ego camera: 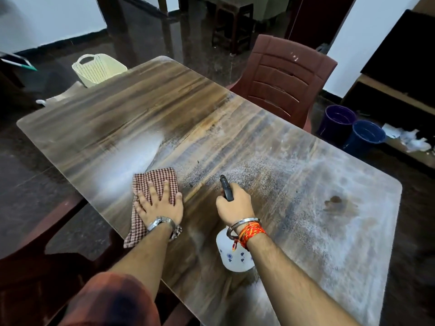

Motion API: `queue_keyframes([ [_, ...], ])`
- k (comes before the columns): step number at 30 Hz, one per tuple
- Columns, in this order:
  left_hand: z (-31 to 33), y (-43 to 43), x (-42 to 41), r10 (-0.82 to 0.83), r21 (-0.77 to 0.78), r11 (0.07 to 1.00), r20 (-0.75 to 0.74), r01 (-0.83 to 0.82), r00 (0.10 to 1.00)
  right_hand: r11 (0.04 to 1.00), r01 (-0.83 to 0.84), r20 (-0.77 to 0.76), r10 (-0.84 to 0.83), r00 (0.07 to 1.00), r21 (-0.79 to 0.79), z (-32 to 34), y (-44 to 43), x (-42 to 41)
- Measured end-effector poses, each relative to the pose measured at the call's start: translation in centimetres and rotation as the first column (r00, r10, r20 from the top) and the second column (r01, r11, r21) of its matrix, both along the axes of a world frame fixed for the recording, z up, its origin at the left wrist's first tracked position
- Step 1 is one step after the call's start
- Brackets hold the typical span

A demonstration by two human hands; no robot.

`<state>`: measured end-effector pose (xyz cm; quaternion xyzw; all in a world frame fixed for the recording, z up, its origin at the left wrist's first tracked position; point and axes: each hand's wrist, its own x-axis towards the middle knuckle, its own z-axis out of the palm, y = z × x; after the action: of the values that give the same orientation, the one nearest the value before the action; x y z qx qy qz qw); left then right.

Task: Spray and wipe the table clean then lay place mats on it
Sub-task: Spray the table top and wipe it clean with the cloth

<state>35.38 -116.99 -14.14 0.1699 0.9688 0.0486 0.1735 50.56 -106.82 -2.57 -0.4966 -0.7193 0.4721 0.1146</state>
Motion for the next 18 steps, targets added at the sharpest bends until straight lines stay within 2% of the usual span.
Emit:
queue_keyframes([
  [10, -0.4, 7.9, -7.3, -0.033, -0.003, 0.999, -0.036, 0.033, 0.999, 0.998, 0.036, 0.012, -0.037, 0.999, 0.057, -1.1, 5.3, -4.5],
  [18, -1.1, 12.3, -10.4, -0.122, 0.010, 0.992, -0.068, 0.123, 0.990, 0.996, 0.086, 0.007, -0.086, 0.996, -0.008, -1.5, 8.2, -5.3],
])
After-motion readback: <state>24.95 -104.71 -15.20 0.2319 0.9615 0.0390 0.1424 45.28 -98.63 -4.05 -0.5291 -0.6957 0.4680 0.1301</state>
